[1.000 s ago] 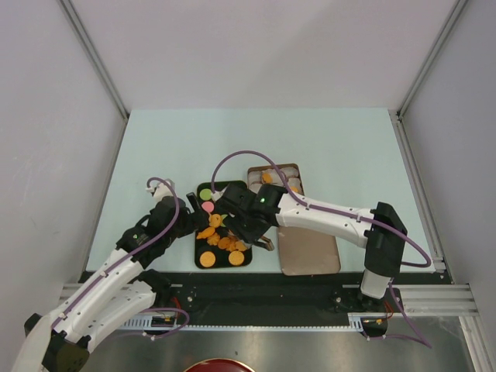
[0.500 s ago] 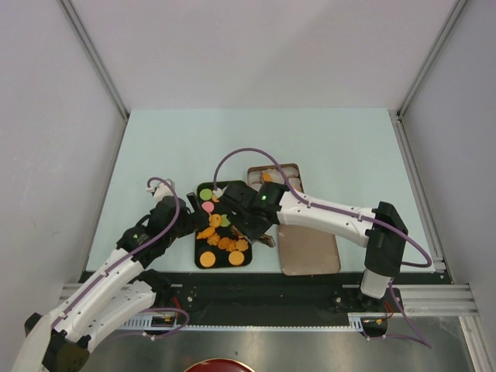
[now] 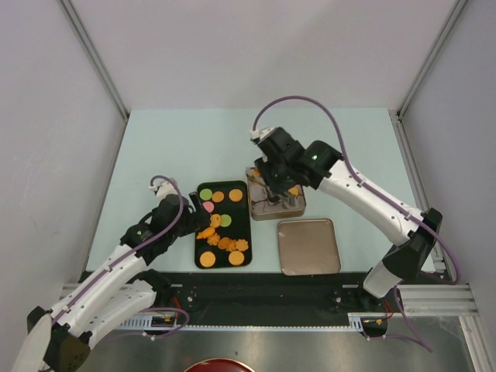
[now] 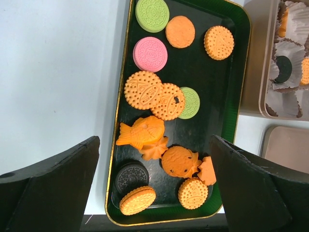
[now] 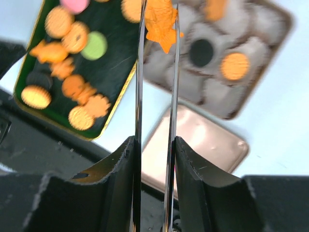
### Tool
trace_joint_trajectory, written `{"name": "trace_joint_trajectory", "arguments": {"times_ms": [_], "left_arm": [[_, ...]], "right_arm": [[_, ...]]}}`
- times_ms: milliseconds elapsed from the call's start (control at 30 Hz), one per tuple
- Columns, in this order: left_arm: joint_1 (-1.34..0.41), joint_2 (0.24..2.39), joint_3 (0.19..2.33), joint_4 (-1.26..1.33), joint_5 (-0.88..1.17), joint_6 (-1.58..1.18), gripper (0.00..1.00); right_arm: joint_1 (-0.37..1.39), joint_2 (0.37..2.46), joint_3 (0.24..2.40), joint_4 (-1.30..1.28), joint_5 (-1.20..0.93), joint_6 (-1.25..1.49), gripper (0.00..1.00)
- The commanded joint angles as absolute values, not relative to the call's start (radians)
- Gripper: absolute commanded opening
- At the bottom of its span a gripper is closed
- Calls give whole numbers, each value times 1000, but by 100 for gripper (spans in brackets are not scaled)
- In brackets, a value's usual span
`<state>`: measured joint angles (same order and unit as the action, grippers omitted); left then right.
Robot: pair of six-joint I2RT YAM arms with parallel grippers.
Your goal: Pack the cookies
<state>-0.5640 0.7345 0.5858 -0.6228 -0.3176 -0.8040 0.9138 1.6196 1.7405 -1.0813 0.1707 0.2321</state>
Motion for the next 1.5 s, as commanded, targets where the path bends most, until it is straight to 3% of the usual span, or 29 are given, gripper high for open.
{"name": "trace_joint_trajectory", "arguments": {"times_ms": [0,167,400,1000,1467], "left_arm": [[-555,776,638,-572,-308,-793,100],[-554,831,672,-551,-290,-779,100],[-552,871,698,-543,-282,-762,100],[-551,930,701,-520,-268,-787,100],[-551,939,695,-511,-258,-788,100]], "right_arm": [[790,1574,1769,-1085,193,203,37],[666,1600,1733,-1026,143,193,36],[637,1641,1721,-1011,117,173,36],[798,1517,1497,-994,97,219,37],[813,1479,1407,-989,117,239,38]]}}
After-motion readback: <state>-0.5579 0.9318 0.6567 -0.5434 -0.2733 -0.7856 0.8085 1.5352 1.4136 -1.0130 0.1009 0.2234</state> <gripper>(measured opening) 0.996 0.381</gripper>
